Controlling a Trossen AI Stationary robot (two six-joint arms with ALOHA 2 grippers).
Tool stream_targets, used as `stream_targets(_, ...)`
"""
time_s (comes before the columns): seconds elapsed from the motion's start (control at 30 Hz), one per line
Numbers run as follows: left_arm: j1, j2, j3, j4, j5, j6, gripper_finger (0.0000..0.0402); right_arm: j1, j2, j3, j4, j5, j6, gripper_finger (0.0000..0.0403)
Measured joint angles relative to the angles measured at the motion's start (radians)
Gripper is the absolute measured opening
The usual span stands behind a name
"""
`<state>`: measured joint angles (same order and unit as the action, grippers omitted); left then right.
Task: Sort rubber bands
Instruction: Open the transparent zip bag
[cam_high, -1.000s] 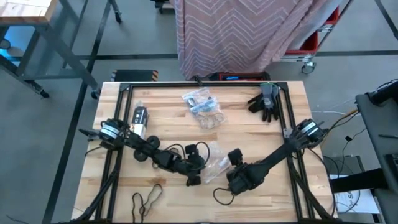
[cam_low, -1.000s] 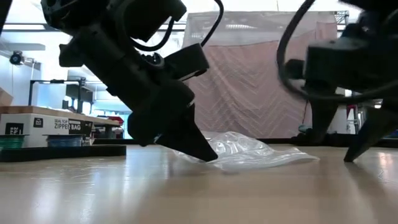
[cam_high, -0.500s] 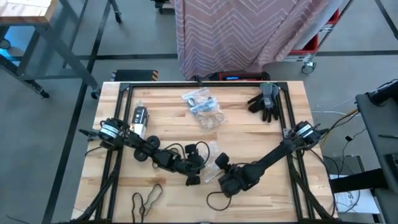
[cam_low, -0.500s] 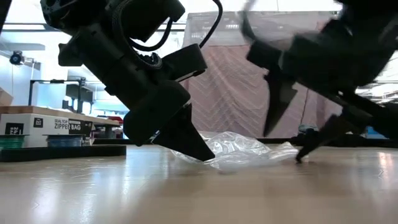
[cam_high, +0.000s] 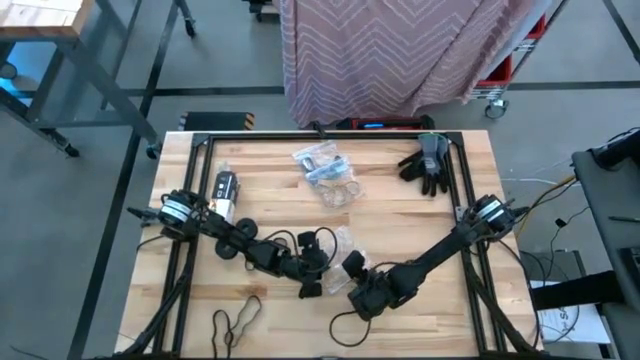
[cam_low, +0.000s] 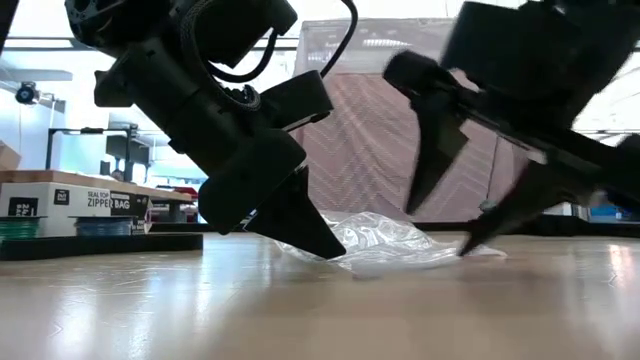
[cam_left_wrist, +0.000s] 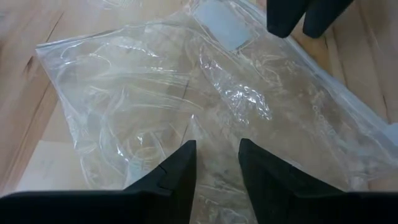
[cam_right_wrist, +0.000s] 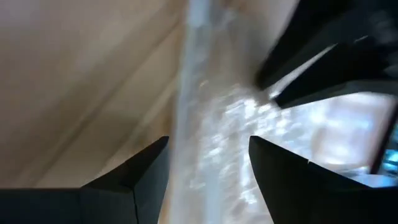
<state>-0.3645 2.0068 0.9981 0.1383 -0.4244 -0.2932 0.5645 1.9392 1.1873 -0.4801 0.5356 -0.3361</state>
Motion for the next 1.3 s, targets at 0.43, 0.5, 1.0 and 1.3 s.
stream_targets(0.43,0.000,0.000,-0.001,0.009,0.017,0.000,0.0114,-0.018,0.038,-0.031,0.006,0.064,-0.008,0.0193)
stream_targets(0.5,0.000,0.000,-0.001,0.010,0.018,0.000,0.0114,-0.021,0.049,-0.031,0.012,0.092,-0.024,0.0188)
stream_targets(1.0,0.000,0.000,-0.001,0.020,0.018,0.014,0.0114,-0.027,0.056,-0.033,0.116,0.176,-0.014,0.0105)
stream_targets(1.3,0.000,0.000,-0.002,0.021,0.018,0.015,0.0114,-0.011,0.054,-0.032,0.195,0.228,-0.035,0.0108)
